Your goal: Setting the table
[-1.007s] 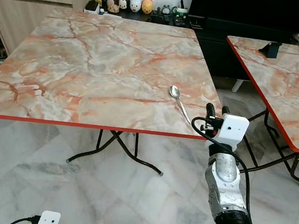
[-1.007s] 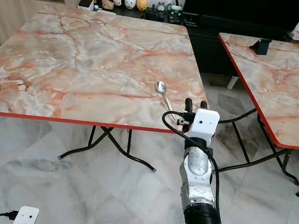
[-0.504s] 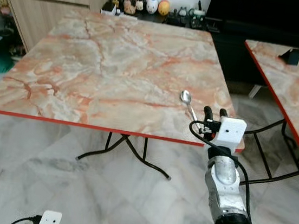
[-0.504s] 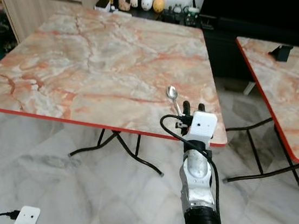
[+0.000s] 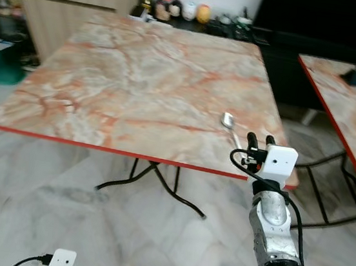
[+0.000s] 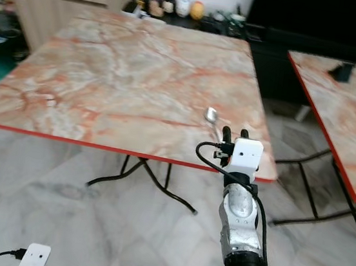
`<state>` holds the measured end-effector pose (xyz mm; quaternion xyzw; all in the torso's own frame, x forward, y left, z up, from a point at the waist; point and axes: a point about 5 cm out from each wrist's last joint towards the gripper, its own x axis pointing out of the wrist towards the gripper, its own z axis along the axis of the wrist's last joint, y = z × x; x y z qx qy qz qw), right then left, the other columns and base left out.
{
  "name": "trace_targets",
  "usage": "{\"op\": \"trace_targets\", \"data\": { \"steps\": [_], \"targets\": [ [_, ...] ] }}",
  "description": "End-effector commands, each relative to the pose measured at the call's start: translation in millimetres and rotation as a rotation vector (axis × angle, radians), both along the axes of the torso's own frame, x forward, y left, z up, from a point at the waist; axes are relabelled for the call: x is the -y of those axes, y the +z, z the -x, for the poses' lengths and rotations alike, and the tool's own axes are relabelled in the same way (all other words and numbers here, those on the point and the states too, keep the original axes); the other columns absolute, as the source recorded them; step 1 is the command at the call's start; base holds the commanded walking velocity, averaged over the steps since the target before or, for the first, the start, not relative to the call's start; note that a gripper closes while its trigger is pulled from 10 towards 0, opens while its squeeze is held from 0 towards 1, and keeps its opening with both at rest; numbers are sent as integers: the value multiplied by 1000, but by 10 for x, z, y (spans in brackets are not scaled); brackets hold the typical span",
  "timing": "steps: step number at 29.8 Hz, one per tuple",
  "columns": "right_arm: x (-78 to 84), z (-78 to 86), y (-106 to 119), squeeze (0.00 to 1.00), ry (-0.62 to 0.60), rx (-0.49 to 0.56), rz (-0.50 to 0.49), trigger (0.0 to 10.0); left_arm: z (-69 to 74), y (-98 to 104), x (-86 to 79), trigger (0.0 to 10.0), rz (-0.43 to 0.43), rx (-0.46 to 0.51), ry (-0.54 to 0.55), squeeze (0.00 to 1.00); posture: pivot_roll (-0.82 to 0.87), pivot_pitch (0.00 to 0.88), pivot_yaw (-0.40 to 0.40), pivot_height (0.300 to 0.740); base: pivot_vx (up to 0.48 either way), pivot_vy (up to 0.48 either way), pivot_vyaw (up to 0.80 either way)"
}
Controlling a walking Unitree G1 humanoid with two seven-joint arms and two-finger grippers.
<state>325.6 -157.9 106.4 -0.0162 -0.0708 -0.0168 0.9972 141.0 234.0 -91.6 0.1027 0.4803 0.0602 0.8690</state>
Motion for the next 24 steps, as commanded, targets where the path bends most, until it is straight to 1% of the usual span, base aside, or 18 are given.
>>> {"op": "trace_targets", "data": {
  "steps": [1, 9, 16, 20, 24],
  "targets": [
    [73, -3, 41, 0, -20, 9, -2, 10000, -7, -9, 38, 10000, 5, -10, -13, 0, 22, 0, -49, 740, 240, 0, 0],
    [76, 4, 34, 0, -22, 4, -4, 10000, 5, -18, 55, 10000, 8, -15, -20, 0, 21, 0, -50, 740, 241, 0, 0],
    [90, 33, -40, 0, -40, -36, -8, 10000, 23, -26, 59, 10000, 3, -26, -25, 0, 22, 0, -51, 740, 0, 0, 0],
    [115, 22, -50, 0, -58, -54, -49, 10000, 25, -27, 60, 10000, 5, -26, -25, 0, 23, 0, -51, 740, 0, 0, 0],
    [122, 16, -43, 0, -58, -53, -41, 10000, 25, -27, 57, 10000, 3, -27, -25, 0, 24, 0, -52, 740, 0, 0, 0]
  ]
}}
